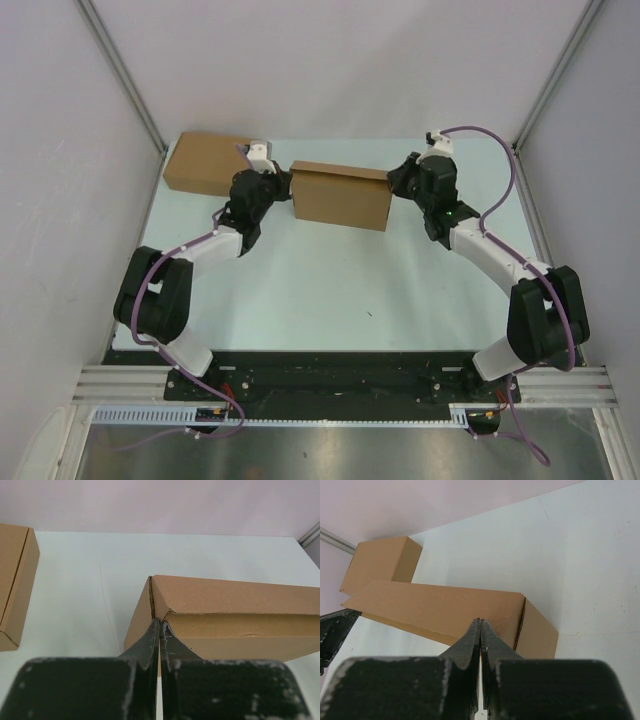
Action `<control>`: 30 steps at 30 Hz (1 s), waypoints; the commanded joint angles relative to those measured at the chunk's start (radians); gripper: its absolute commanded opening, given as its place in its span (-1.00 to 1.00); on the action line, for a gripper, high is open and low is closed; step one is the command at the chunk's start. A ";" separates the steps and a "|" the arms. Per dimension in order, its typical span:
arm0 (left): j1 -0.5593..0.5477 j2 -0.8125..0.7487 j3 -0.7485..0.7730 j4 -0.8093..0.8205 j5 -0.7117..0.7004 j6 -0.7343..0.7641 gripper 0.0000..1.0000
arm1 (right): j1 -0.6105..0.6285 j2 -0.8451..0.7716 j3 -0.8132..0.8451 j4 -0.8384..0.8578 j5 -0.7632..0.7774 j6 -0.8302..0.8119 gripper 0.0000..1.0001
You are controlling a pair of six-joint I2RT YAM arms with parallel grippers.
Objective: Fold the paper box
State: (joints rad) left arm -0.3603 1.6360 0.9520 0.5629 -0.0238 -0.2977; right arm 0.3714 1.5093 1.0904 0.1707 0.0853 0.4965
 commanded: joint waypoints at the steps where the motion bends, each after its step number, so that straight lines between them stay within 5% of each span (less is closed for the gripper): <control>1: -0.005 -0.019 0.005 -0.106 -0.031 -0.011 -0.99 | -0.031 0.008 -0.052 -0.066 0.044 -0.024 -1.00; 9: -0.005 -0.034 0.002 -0.126 -0.047 -0.011 -0.95 | -0.046 0.019 -0.113 -0.056 0.047 -0.026 -1.00; 16: 0.000 -0.096 0.010 -0.190 -0.106 0.020 -0.29 | -0.049 0.035 -0.127 -0.056 0.051 -0.030 -1.00; 19: 0.007 -0.136 0.001 -0.204 -0.142 0.022 -0.18 | -0.051 0.028 -0.127 -0.051 0.053 -0.033 -1.00; 30: 0.044 -0.176 0.045 -0.176 -0.131 -0.141 -0.06 | -0.049 0.028 -0.126 -0.054 0.054 -0.032 -1.00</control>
State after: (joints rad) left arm -0.3286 1.4750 0.9405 0.3752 -0.1478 -0.3447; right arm 0.3359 1.5089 1.0069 0.2607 0.0910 0.4961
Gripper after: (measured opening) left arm 0.465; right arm 0.009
